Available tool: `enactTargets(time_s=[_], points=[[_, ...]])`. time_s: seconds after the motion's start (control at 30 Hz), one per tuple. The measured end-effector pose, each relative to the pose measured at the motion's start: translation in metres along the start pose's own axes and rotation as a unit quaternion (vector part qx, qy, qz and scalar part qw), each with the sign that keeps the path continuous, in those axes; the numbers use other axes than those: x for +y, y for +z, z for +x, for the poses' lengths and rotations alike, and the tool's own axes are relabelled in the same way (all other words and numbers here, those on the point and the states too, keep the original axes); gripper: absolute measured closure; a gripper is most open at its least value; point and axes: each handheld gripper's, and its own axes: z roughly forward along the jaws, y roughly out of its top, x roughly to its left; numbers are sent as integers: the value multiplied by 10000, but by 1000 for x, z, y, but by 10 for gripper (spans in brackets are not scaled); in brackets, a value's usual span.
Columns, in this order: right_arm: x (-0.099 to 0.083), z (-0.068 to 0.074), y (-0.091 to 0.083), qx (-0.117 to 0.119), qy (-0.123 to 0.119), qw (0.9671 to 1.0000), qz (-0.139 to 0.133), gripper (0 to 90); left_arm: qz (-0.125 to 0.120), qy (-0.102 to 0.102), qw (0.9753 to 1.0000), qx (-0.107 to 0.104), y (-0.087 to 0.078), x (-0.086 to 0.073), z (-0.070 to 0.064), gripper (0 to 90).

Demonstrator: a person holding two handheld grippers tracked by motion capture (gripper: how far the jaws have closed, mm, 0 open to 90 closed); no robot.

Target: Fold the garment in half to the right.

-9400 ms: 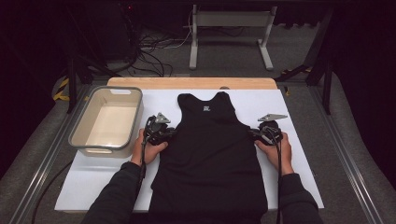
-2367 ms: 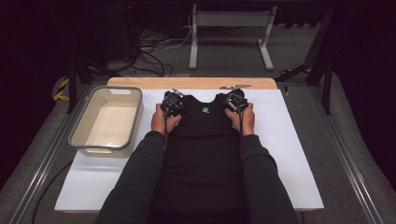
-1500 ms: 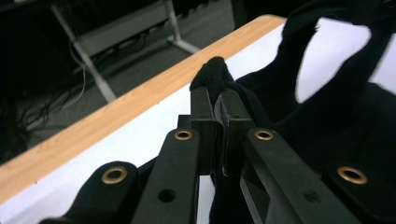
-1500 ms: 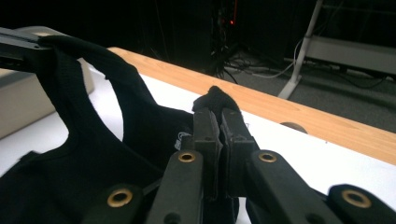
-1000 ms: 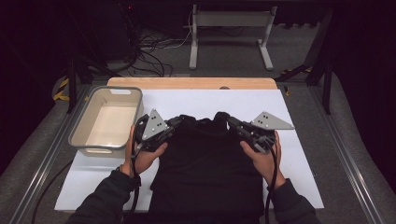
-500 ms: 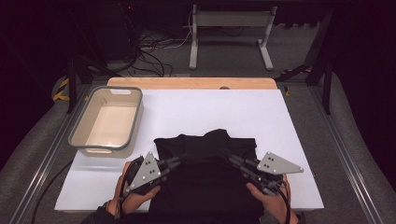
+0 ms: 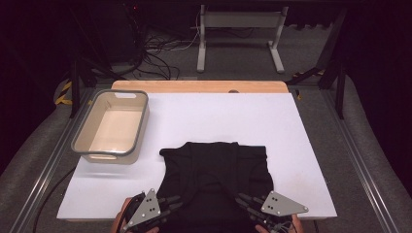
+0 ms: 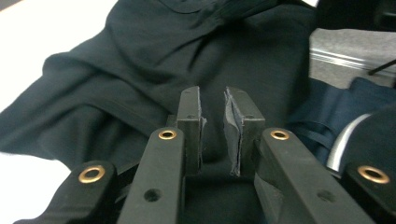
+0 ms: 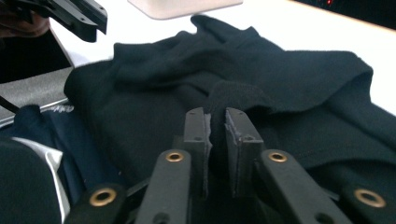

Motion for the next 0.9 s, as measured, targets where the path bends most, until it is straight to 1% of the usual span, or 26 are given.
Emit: enactTargets(time_s=[0.07, 0.1, 0.2, 0.27, 0.33, 0.37, 0.43, 0.5, 0.57, 0.6, 0.63, 0.67, 0.73, 0.77, 0.8, 0.83, 0.87, 0.9], points=[[-2, 2, -2, 22, 12, 10000, 4, 694, -1, -18, 10000, -32, -1, -1, -2, 751], [-2, 3, -4, -14, 15, 10000, 8, 658, -1, -20, 10000, -52, -3, -1, -2, 739], [-1, 7, -11, -53, 57, 9999, -104, 568, -113, 18, 9999, -18, -6, 2, -3, 722], [3, 6, -14, -115, 43, 9997, -224, 549, -201, 44, 9998, 44, -6, 5, 0, 682], [7, 2, -14, -192, 88, 9994, -291, 536, -197, 10, 9997, 128, -4, 9, 6, 650], [9, 0, -13, -259, 120, 9992, -269, 536, -210, -42, 9997, 150, -1, 10, 11, 628], [14, -6, -8, -341, 191, 9989, -250, 537, -196, -247, 9993, 202, 6, 16, 21, 553], [20, -13, -1, -345, 267, 9987, -261, 540, -145, -255, 9992, 282, 16, 22, 30, 500], [25, -20, 10, -325, 318, 9988, -154, 539, -52, -292, 9992, 271, 30, 28, 39, 469], [27, -24, 17, -330, 340, 9989, -70, 537, -52, -292, 9992, 271, 30, 28, 39, 454], [28, -28, 25, -288, 387, 9988, 30, 535, 96, -257, 9990, 348, 45, 32, 47, 447], [29, -33, 33, -266, 425, 9986, 168, 531, 170, -327, 9989, 275, 53, 33, 51, 444], [28, -41, 47, -365, 470, 9974, 418, 517, 301, -283, 9988, 265, 67, 34, 56, 443], [27, -45, 54, -360, 496, 9965, 564, 513, 405, -325, 9984, 216, 73, 34, 59, 443], [26, -50, 61, -405, 558, 9952, 689, 509, 486, -355, 9980, 181, 79, 33, 61, 446], [24, -54, 66, -423, 678, 9938, 775, 504, 584, -367, 9975, 166, 84, 32, 63, 473], [23, -56, 70, -366, 766, 9928, 846, 505, 690, -391, 9968, 126, 88, 30, 64, 508], [21, -58, 75, -325, 779, 9920, 943, 510, 777, -433, 9960, 96, 92, 28, 66, 518]])
